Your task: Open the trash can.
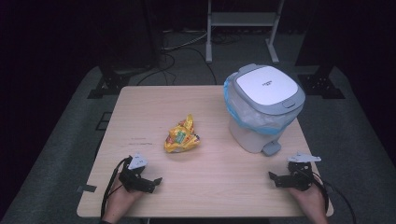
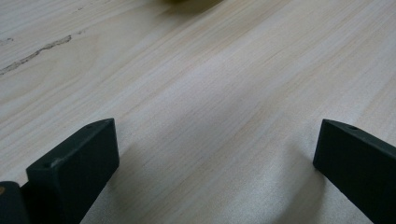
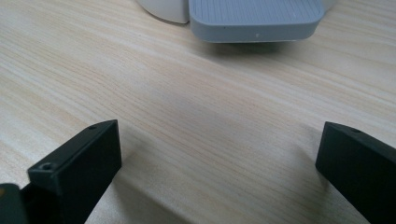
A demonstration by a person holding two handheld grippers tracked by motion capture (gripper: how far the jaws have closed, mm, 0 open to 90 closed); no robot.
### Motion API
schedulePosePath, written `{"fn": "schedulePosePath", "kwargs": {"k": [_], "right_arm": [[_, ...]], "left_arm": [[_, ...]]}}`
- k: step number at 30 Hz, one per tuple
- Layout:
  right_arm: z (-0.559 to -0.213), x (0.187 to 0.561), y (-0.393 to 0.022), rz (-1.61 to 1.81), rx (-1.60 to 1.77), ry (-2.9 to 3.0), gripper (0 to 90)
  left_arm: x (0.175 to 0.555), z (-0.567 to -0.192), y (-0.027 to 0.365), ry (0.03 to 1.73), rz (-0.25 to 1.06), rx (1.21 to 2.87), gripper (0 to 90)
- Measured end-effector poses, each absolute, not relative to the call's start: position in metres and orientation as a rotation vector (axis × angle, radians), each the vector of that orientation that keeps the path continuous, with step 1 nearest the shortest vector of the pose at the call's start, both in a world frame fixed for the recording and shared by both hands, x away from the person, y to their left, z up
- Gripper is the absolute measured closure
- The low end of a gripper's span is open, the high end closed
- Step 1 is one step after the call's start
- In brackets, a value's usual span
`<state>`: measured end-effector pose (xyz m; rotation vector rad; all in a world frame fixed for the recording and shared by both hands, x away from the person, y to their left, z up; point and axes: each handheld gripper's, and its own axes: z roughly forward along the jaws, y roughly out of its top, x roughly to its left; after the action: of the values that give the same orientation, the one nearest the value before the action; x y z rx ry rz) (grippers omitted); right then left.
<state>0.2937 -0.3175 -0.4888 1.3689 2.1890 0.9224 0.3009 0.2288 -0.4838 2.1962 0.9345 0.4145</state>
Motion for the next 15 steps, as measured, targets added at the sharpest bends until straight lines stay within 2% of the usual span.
{"fn": "schedulePosePath", "kwargs": {"k": [7, 9, 11, 12, 15], "right_arm": [[-0.4886, 0.2937, -0.3181, 0.923, 1.366, 2.19, 0.0], [-0.4883, 0.2928, -0.3192, 0.932, 1.362, 2.185, 5.4], [-0.4864, 0.2899, -0.3216, 0.946, 1.355, 2.172, 15.4], [-0.4855, 0.2893, -0.3224, 0.946, 1.358, 2.171, 16.7], [-0.4832, 0.2876, -0.3236, 0.95, 1.364, 2.165, 29.9]], "left_arm": [[0.3009, -0.4838, 0.2288, 0.935, 0.415, 2.196, 0.0], [0.3009, -0.4838, 0.2289, 0.935, 0.415, 2.197, 0.0], [0.3009, -0.4838, 0.2289, 0.935, 0.415, 2.196, 0.0], [0.3009, -0.4838, 0.2289, 0.935, 0.414, 2.196, 0.0], [0.3009, -0.4838, 0.2289, 0.936, 0.415, 2.196, 0.0]]}}
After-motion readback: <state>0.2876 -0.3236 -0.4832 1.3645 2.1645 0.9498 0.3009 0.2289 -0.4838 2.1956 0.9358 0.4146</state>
